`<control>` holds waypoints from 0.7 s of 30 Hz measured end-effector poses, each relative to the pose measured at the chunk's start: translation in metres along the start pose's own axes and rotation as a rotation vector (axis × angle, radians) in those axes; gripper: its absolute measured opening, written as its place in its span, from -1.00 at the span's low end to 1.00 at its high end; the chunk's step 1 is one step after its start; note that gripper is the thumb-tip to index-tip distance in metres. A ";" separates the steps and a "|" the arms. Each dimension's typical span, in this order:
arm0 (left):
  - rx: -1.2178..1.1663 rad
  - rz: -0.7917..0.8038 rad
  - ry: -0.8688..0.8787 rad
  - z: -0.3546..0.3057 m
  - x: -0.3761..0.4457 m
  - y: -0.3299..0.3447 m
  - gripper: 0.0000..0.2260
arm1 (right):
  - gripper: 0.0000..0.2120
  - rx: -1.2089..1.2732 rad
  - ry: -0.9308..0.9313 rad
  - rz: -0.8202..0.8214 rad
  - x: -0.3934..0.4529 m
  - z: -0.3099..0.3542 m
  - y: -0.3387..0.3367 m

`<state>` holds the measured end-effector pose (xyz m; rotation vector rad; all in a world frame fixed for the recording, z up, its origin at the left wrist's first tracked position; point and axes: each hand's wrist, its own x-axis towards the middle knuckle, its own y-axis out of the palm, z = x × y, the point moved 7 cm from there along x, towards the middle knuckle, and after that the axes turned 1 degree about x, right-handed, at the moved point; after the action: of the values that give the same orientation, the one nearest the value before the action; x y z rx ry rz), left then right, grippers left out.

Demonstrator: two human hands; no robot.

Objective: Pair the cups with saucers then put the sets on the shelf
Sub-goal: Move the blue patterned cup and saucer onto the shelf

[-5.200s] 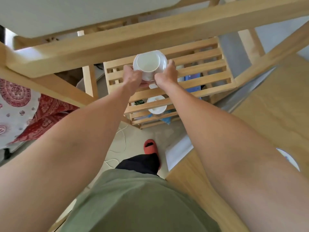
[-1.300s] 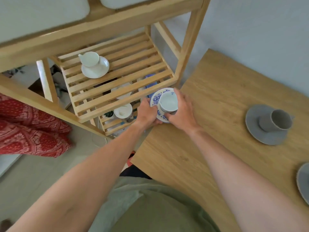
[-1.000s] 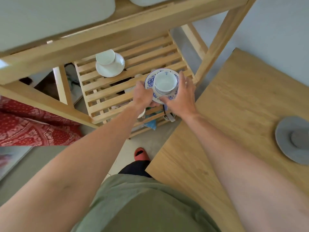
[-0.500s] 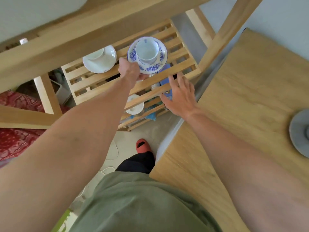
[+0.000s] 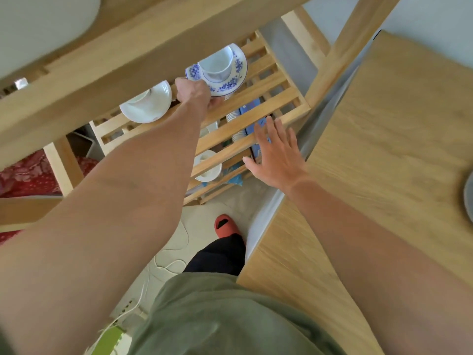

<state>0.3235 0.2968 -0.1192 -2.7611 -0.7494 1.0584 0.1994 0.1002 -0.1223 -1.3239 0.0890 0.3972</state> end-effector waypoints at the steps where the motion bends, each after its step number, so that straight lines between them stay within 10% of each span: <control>1: 0.000 0.001 -0.002 -0.002 0.001 0.002 -0.86 | -0.20 0.001 -0.002 -0.003 0.000 0.000 0.000; 21: 0.362 0.009 0.124 -0.023 -0.008 0.010 -0.71 | -0.20 -0.004 -0.012 -0.046 -0.003 0.003 -0.003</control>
<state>0.3372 0.2861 -0.0993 -2.4932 -0.4749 0.9098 0.1973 0.1019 -0.1176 -1.3253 0.0475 0.3663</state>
